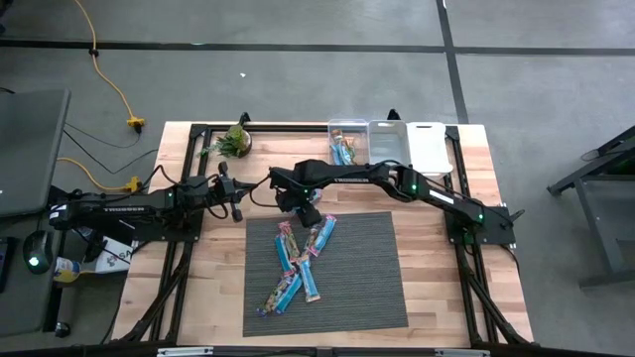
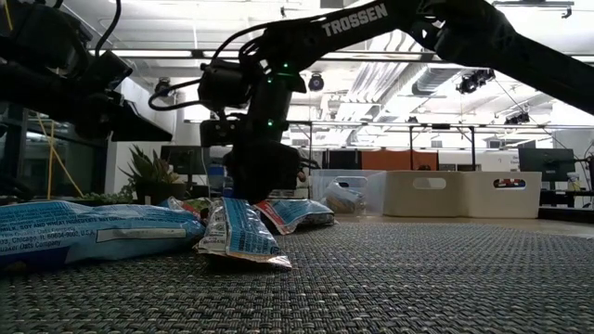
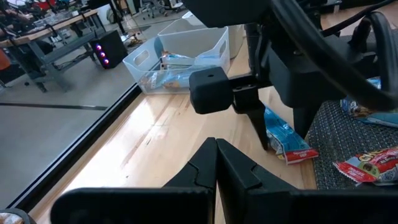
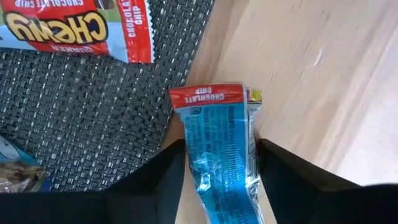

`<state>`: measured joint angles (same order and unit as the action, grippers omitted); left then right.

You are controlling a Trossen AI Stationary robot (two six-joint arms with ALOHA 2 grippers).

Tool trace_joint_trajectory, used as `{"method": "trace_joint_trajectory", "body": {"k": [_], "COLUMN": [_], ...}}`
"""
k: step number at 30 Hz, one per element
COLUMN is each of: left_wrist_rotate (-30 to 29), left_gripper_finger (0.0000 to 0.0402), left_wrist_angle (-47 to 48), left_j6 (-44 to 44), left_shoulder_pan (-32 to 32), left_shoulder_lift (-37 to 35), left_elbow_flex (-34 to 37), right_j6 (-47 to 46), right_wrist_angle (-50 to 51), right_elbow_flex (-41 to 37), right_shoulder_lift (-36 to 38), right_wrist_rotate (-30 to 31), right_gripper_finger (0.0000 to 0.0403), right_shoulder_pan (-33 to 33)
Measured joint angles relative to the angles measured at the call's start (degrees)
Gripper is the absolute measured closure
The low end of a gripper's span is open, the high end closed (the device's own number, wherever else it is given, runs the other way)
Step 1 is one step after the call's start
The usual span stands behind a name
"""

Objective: Pick and place Granola Bars by type
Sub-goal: Put the red granola bar into the gray bin

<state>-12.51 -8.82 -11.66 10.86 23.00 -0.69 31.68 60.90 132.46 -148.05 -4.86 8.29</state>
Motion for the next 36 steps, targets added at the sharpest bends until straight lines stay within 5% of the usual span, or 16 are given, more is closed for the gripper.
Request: {"method": "trace_joint_trajectory", "body": {"k": [15, 26, 36], "left_wrist_rotate": [0.00, 0.00, 0.00], "left_gripper_finger": [0.0401, 0.0401, 0.0401], "left_wrist_angle": [-0.02, -0.02, -0.02], "left_j6": [0.02, 0.00, 0.00], "left_shoulder_pan": [-0.01, 0.01, 0.00], "left_shoulder_lift": [0.00, 0.00, 0.00], "left_elbow_flex": [0.00, 0.00, 0.00], "right_j6": [-3.48, -7.19, -15.26], "right_wrist_angle": [-0.07, 2.56, 1.40], "right_elbow_flex": [-0.14, -0.26, -0.14], "right_shoulder_lift": [0.21, 2.97, 10.04], "right_wrist_rotate": [1.07, 8.64, 8.11], "right_gripper_finger": [0.0325, 0.0332, 0.0332], "right_shoulder_pan": [0.07, 0.11, 0.07]}}
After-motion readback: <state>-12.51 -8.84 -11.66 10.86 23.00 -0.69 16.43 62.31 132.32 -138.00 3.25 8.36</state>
